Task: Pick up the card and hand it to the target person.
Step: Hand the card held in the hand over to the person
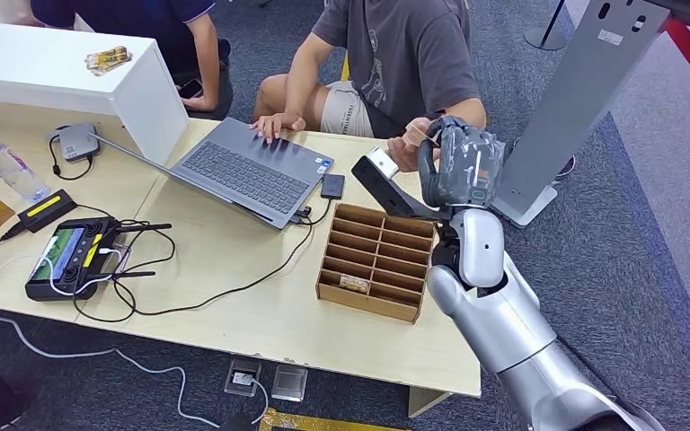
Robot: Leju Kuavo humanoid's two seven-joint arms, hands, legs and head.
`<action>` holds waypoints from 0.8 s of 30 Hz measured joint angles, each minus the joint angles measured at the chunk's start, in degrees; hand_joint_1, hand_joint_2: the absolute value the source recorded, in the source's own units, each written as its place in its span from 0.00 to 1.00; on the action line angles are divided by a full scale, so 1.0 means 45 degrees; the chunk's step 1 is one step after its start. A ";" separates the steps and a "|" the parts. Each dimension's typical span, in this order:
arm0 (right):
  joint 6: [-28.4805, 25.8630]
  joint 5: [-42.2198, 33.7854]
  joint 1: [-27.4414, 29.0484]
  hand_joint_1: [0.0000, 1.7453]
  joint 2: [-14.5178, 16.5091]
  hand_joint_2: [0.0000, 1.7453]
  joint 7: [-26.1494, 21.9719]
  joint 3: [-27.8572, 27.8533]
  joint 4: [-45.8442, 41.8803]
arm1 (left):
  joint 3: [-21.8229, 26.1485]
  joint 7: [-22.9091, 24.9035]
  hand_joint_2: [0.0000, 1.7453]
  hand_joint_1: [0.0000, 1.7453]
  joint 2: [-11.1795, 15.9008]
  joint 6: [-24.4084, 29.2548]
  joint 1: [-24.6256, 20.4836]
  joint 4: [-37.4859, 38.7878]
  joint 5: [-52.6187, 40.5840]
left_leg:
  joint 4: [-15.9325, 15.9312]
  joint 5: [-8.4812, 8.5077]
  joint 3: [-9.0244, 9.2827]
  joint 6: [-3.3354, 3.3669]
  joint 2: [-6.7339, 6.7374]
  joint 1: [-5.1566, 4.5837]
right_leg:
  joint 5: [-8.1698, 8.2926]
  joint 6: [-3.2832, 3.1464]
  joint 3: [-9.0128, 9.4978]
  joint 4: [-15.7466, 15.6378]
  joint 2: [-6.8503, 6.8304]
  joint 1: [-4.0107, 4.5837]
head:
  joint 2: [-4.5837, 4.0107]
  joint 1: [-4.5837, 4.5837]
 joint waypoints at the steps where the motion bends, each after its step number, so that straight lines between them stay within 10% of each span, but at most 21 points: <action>1: -0.0077 0.0064 -0.0168 0.84 -0.0011 1.00 -0.0026 -0.0022 0.0226 | -0.0028 -0.0011 0.00 0.00 0.0000 -0.0023 0.0000 0.0000 -0.0023 | 0.0000 0.0000 -0.0001 0.0000 0.0000 0.0000 | 0.0000 0.0000 0.0000 0.0000 0.0000 0.0000 | 0.0000 0.0001; 9: -0.0186 0.0350 -0.0831 0.83 0.0004 1.00 -0.0081 -0.0026 0.1699 | -0.0160 -0.0037 0.00 0.00 0.0000 -0.0079 -0.0006 0.0000 -0.0071 | 0.0000 0.0000 -0.0006 0.0000 -0.0007 0.0000 | 0.0000 0.0000 -0.0002 0.0002 -0.0006 0.0000 | 0.0000 -0.0011; 15: -0.0017 0.0683 -0.1072 0.00 0.0267 1.00 -0.0084 0.0040 0.2709 | -0.0171 -0.0054 0.00 0.00 0.0000 -0.0084 -0.0007 0.0000 -0.0071 | 0.0000 0.0000 -0.0007 0.0000 -0.0007 0.0000 | 0.0000 0.0000 -0.0001 0.0004 -0.0006 0.0000 | 0.0000 0.0001; 24: -0.0123 0.0534 -0.1109 0.00 0.0899 1.00 -0.0109 0.0141 0.4174 | -0.0171 -0.0139 0.00 0.00 0.0001 -0.0079 -0.0008 0.0000 -0.0077 | 0.0000 0.0000 -0.0008 0.0000 -0.0007 0.0000 | 0.0000 0.0000 -0.0005 0.0005 -0.0006 0.0000 | 0.0000 -0.0006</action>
